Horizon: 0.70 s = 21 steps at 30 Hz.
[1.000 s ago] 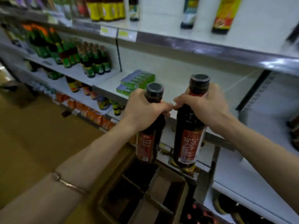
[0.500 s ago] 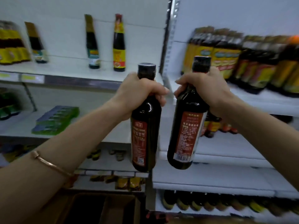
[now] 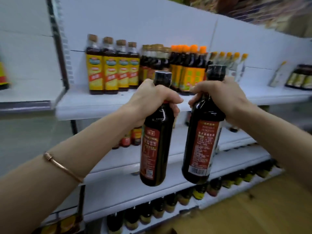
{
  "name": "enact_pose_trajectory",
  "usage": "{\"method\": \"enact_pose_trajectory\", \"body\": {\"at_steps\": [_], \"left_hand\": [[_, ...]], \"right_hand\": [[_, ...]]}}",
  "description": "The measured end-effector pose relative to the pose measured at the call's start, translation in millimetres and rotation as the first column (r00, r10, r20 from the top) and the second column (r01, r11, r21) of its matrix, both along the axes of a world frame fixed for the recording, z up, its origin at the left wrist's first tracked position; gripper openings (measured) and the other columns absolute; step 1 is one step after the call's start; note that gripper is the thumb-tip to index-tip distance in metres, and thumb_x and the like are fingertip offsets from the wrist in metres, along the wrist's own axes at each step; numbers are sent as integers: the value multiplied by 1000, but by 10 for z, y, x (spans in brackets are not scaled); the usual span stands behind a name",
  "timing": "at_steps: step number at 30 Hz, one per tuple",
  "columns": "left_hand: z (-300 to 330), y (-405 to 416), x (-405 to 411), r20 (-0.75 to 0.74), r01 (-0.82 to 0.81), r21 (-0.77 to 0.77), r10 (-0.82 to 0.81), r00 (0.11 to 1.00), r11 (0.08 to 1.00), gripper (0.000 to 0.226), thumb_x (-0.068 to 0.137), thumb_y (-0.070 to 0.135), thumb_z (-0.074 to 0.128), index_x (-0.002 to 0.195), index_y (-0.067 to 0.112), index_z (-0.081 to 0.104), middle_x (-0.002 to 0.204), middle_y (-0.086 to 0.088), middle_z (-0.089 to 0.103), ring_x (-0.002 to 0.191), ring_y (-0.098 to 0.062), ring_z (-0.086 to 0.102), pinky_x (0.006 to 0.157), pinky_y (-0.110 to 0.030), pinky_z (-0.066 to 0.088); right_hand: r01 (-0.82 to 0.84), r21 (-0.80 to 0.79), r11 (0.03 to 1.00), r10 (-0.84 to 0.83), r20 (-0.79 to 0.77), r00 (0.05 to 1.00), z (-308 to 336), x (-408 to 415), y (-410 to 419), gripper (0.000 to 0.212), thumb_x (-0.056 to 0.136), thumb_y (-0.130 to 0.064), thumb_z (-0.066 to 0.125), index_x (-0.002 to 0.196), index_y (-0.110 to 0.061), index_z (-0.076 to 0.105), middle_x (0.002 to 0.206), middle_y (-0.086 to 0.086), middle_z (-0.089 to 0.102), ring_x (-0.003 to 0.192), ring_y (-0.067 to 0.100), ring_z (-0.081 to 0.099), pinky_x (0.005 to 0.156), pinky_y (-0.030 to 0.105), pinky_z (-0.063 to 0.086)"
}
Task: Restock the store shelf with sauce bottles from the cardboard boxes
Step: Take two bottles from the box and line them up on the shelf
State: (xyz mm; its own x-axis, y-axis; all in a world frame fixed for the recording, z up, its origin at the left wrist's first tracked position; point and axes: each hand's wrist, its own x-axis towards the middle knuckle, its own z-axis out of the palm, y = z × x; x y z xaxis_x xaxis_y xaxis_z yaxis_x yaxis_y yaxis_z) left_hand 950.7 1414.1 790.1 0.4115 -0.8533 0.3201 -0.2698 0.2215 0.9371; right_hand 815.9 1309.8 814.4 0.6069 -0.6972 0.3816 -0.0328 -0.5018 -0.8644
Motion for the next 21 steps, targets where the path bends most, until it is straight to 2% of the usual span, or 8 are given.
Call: {"method": "enact_pose_trajectory", "body": {"at_steps": [2,6,9,12,17,21], "left_hand": [[19,-424,-332,7,46,-18,-46,999,999,33,72,1,67,42,10,59,60,-18,67,61,-31,62,62,-30,53],[92,-1227,-930,-8,114,-50,-115,993,992,35,71,1,67,39,10,57,58,-17,67,60,-30,62,64,-30,52],[169,-1738,-1285,-14,175,-52,-176,984,983,37,72,1,65,38,10,56,57,-17,65,62,-32,63,69,-35,54],[221,-2231,-1524,27,228,-36,-227,974,973,34,71,3,66,40,10,57,60,-17,67,64,-32,64,67,-33,53],[296,-3045,-1806,35,288,-53,-286,958,956,36,72,3,66,37,10,58,57,-13,66,66,-32,64,74,-37,56],[440,-3719,-1966,31,345,-52,-344,938,937,33,75,3,65,43,9,58,59,-14,66,63,-28,65,58,-26,55]], "right_hand": [[55,-1,999,-55,18,998,24,-362,-350,20,77,-10,67,57,-5,66,62,12,71,58,25,63,70,35,52],[151,-9,989,-151,4,989,87,-1000,-995,27,72,-19,68,47,-10,69,64,11,72,63,25,62,75,41,53],[219,-17,975,-219,1,976,153,-1387,-1403,22,77,-17,68,58,-5,70,66,11,73,61,22,63,71,36,52],[271,-14,962,-271,30,962,217,-1693,-1814,17,78,-14,68,71,2,67,65,11,72,59,21,64,72,37,54],[319,-28,947,-318,52,947,370,-2043,-2510,17,78,-14,67,67,-3,65,66,10,72,68,28,69,83,43,56],[348,-48,936,-346,37,937,482,-2186,-3074,16,79,-14,66,69,-2,65,64,9,72,78,34,72,84,45,56]]}}
